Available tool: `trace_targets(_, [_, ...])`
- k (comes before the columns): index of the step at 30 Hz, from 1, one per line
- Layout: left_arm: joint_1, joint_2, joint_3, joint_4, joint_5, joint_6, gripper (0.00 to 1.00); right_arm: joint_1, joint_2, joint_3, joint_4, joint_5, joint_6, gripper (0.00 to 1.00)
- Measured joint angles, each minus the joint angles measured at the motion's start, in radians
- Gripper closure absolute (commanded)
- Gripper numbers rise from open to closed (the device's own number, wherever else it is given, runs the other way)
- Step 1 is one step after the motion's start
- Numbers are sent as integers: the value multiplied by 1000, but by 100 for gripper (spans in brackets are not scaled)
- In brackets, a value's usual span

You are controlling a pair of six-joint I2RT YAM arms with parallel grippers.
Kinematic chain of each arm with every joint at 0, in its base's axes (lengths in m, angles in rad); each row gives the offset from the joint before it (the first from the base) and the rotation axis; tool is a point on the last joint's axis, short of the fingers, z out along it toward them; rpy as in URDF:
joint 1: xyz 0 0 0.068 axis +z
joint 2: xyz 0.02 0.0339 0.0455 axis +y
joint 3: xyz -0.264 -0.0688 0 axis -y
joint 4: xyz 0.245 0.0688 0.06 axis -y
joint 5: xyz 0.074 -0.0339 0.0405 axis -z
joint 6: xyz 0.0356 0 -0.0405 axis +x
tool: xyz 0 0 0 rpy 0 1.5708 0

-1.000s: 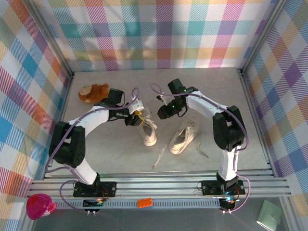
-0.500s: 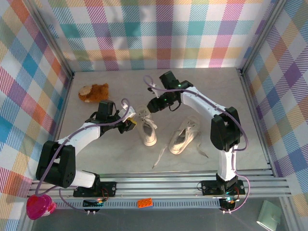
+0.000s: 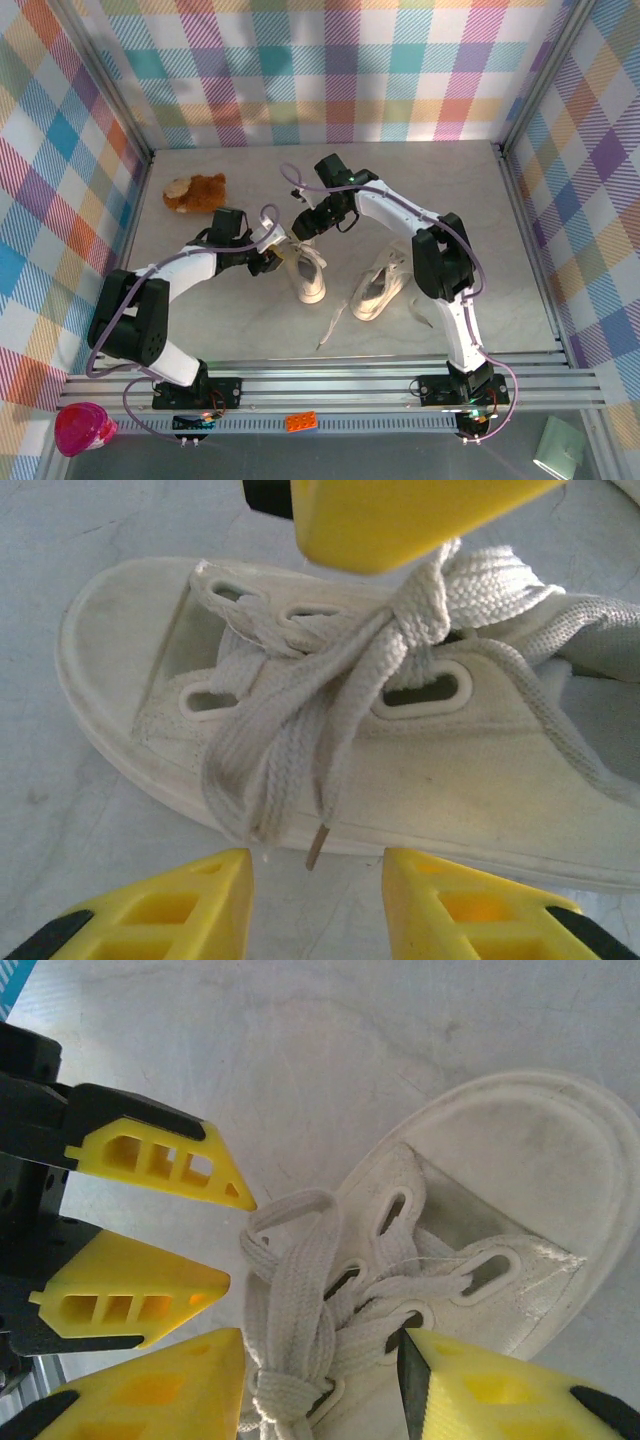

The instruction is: Tie the shoes

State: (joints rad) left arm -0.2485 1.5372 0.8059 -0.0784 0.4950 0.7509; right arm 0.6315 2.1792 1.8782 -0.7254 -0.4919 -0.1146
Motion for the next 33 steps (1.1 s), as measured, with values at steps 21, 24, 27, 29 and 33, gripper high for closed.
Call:
trace_targets(21, [-46, 89, 95, -125, -38, 98, 100, -4, 16, 0, -3, -23, -2, 55])
trace_targets(24, [-46, 69, 94, -142, -53, 100, 100, -4, 16, -2, -3, -32, -2, 55])
trace_targets(27, [-46, 33, 93, -159, -61, 100, 100, -4, 16, -3, -2, -39, -2, 55])
trace_targets(29, [-46, 7, 92, -160, -63, 100, 100, -4, 16, -5, -2, -45, -3, 55])
trace_targets(33, [-46, -39, 84, -188, -67, 99, 100, -3, 16, -6, -3, -48, -6, 55])
